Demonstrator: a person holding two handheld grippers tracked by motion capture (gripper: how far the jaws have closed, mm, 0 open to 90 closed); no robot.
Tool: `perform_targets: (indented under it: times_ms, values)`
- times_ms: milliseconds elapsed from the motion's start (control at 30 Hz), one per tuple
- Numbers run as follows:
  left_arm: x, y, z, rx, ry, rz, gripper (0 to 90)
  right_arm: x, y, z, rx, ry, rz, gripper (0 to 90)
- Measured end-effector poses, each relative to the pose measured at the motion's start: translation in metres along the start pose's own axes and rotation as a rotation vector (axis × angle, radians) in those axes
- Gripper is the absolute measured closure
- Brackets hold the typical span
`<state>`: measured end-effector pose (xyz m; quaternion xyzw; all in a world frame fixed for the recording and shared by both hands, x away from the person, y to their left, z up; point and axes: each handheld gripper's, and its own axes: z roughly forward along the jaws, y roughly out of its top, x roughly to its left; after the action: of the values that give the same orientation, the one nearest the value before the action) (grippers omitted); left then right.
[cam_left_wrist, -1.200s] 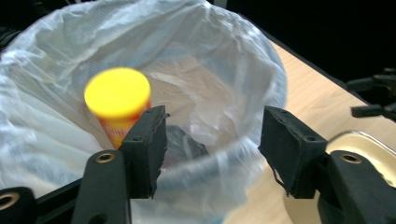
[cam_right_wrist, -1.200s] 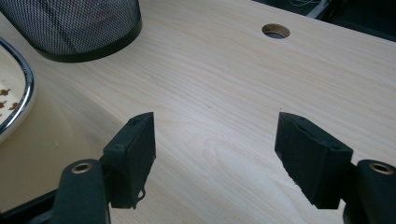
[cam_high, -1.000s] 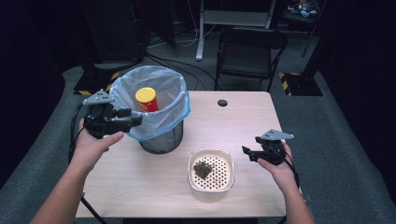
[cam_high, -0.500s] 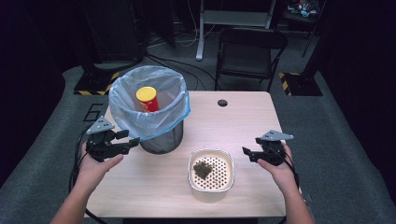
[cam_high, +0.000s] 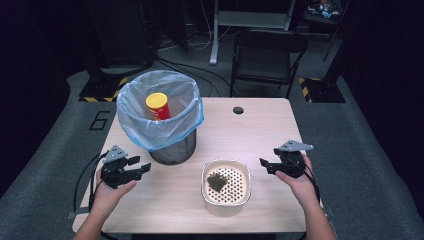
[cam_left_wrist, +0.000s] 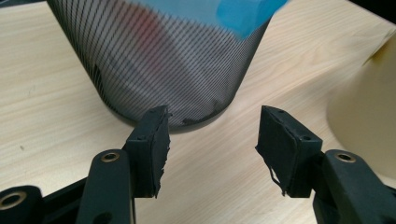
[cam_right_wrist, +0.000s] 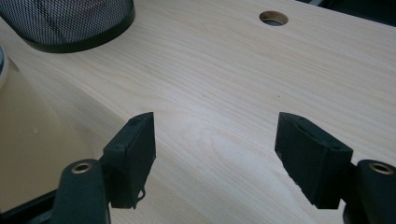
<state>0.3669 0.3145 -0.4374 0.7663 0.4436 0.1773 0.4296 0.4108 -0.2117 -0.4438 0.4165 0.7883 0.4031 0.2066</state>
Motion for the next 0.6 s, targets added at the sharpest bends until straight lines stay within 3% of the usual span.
perform_targets:
  times_ms: [67,200,300,567,600]
  values:
    - [0.003,-0.009,0.005,0.002,0.021,0.001,43.1,-0.001,-0.002,0.001,0.005,-0.002,0.000,28.4]
    - [0.008,-0.018,0.009,0.012,0.019,0.003,42.9,-0.001,-0.003,0.003,0.013,-0.003,-0.003,28.4]
    - [0.009,-0.027,0.015,0.010,0.017,-0.022,42.5,-0.002,-0.004,0.004,0.019,-0.005,-0.014,28.4]
    - [0.015,-0.039,0.024,0.050,0.008,-0.003,40.9,-0.004,-0.009,0.009,0.035,-0.009,0.000,28.4]
    - [0.018,-0.042,0.025,0.057,0.009,-0.018,40.5,-0.005,-0.011,0.011,0.042,-0.007,-0.005,28.4]
